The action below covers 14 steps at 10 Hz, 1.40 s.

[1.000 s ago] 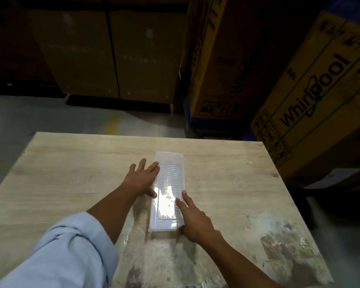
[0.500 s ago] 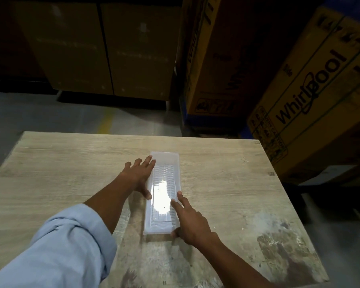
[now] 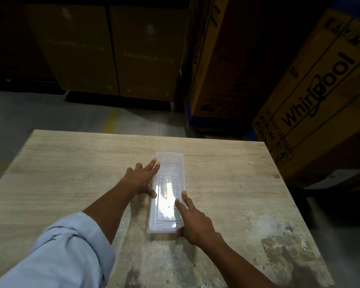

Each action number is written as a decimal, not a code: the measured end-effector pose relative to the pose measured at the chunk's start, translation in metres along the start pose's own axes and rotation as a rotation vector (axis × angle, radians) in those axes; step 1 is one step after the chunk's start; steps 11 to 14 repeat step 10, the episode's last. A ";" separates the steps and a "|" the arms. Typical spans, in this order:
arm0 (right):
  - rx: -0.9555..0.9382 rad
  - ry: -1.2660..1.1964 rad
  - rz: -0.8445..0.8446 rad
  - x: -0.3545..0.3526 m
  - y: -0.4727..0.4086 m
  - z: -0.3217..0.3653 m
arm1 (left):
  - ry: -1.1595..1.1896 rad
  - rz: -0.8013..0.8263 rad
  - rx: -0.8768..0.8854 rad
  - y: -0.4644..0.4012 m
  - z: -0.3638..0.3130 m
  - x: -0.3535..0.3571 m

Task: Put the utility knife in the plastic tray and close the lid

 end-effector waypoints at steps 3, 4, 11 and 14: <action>0.001 0.053 0.035 -0.005 -0.007 0.002 | -0.085 -0.146 -0.031 0.044 -0.021 0.007; -0.005 0.064 0.053 -0.005 -0.009 -0.001 | -0.013 -0.152 -0.049 0.056 -0.031 0.019; -0.090 -0.012 -0.002 -0.021 0.004 -0.005 | 0.007 -0.329 -0.187 0.112 -0.049 0.019; -0.090 -0.012 -0.002 -0.021 0.004 -0.005 | 0.007 -0.329 -0.187 0.112 -0.049 0.019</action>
Point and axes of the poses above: each hand's wrist, its own y-axis away from the middle knuckle, its own x-axis out of the palm, z = x × y, the point moved 3 cm from there along -y, towards the middle knuckle, and after that the axes turned 13 degrees about -y, right-handed, at the moved point
